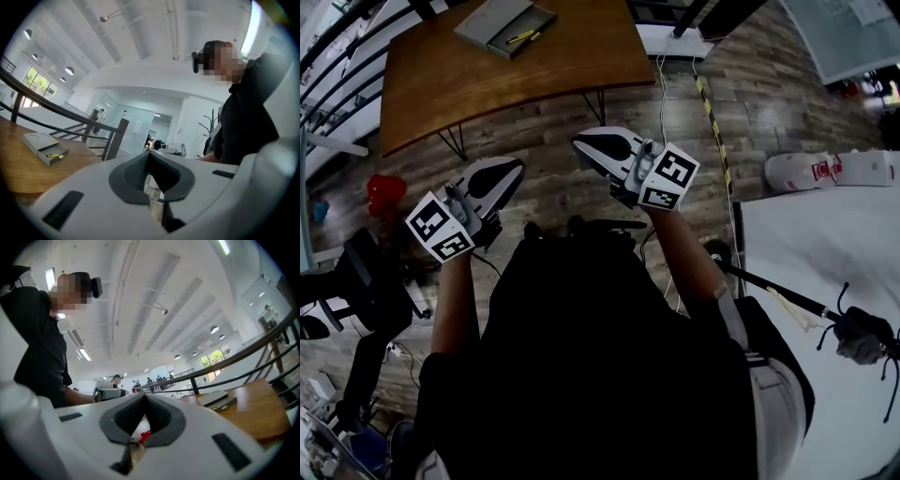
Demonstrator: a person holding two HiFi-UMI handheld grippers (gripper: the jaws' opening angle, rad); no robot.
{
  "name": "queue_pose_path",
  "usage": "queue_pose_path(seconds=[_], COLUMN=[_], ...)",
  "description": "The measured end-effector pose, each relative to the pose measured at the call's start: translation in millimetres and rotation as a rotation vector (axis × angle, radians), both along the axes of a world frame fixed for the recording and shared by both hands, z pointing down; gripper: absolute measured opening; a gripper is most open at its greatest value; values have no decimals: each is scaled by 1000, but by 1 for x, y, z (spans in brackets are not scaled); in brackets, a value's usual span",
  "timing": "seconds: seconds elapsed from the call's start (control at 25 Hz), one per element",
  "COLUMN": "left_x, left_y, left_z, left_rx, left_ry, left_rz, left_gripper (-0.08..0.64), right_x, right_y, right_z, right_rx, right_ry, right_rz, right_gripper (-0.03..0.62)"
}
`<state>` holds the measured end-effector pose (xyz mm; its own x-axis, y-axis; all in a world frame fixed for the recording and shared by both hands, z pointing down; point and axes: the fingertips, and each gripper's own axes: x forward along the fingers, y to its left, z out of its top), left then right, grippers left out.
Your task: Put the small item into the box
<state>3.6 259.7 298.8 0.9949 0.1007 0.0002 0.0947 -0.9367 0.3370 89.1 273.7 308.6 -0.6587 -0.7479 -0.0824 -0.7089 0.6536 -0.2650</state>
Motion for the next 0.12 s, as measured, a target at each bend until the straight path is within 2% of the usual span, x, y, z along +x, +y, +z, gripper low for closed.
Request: queue_pose_path(seconds=[0.12], left_x=[16], left_y=[9], left_z=[3], left_rx=[1], left_ry=[-1], left_rz=[11], left_gripper=[15], right_x=[16], right_y=[8], right_z=[3], right_rx=[-5], right_ry=[7], right_rz=[1], right_gripper=[11])
